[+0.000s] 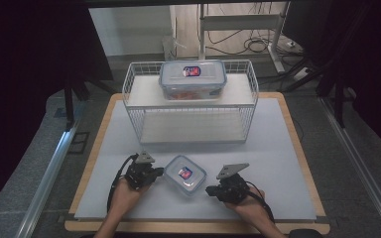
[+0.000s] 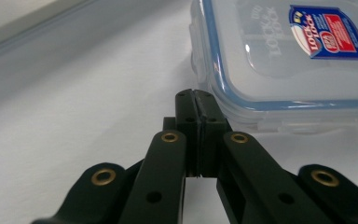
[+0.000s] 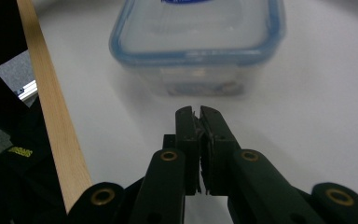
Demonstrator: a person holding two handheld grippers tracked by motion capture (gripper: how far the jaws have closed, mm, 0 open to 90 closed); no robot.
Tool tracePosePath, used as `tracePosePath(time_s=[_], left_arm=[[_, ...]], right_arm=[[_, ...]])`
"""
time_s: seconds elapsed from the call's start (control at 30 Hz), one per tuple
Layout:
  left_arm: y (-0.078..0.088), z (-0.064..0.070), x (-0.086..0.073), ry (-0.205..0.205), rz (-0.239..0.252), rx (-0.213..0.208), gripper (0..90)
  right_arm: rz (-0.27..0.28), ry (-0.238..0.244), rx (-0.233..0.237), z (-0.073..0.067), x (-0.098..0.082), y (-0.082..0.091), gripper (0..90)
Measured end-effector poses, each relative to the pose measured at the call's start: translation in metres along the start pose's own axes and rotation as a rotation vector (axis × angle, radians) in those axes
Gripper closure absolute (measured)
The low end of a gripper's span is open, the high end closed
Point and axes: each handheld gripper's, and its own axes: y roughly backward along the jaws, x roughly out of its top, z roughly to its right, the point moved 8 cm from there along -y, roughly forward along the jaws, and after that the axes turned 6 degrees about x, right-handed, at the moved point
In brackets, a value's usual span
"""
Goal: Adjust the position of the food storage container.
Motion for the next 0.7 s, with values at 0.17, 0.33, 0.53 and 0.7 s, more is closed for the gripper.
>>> tracePosePath(time_s=[0.17,0.33,0.53,0.7], left_arm=[[0.000,0.017,0.001,-0.027,-0.013,-0.009,89.8],[-0.002,0.032,0.002,-0.052,-0.023,-0.045,89.8],[-0.004,0.053,0.002,-0.110,-0.051,-0.071,88.2],[-0.005,0.051,0.000,-0.078,-0.045,-0.085,87.4]], right_arm=[[0.004,-0.027,-0.054,0.011,-0.002,0.004,84.4],[0.022,-0.065,-0.109,0.030,-0.003,0.014,85.0],[0.043,-0.090,-0.113,0.040,-0.002,0.018,85.4],[0.040,-0.090,-0.112,0.041,-0.002,0.017,85.0]])
